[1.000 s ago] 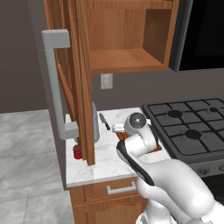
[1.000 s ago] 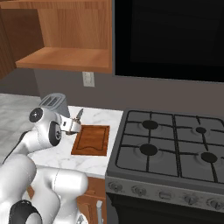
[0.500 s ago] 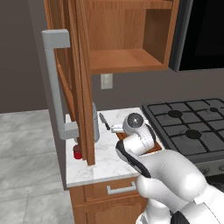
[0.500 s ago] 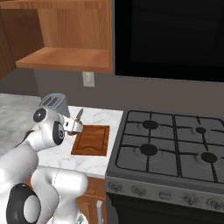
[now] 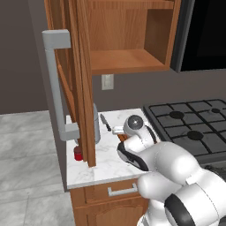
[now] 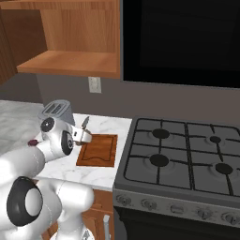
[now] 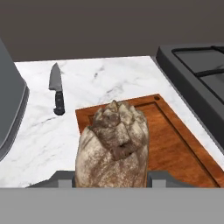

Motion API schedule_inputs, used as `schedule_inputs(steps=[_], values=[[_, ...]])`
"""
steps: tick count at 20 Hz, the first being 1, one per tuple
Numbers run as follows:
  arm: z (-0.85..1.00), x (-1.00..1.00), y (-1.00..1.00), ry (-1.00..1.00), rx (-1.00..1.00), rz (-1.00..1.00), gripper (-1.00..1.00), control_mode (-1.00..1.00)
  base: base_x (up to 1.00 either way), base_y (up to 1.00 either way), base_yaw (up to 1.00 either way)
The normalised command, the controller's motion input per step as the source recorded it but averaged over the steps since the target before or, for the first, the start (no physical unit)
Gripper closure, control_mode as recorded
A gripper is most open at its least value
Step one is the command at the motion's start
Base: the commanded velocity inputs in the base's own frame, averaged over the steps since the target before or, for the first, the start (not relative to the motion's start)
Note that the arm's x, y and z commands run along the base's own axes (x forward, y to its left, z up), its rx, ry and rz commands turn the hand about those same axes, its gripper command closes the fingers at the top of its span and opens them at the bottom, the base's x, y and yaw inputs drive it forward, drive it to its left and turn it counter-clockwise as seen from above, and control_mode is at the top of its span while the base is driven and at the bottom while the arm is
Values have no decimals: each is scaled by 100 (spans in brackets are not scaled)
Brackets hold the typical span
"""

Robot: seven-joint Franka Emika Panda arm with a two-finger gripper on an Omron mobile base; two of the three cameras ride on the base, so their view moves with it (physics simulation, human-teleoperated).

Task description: Pick the bread, place it on the cutting board, pick the jam, place it on the counter, and close the cabinet.

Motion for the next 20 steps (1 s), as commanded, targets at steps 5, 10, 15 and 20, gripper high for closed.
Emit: schedule_inputs(steps=[5,10,15,20], values=[[-17,13,-10,0,0,0,100,-100,0,0,0],[-15,15,-7,0,0,0,100,-100,0,0,0],[-16,13,-6,0,0,0,100,-100,0,0,0],[-18,10,-7,0,0,0,100,-100,0,0,0]])
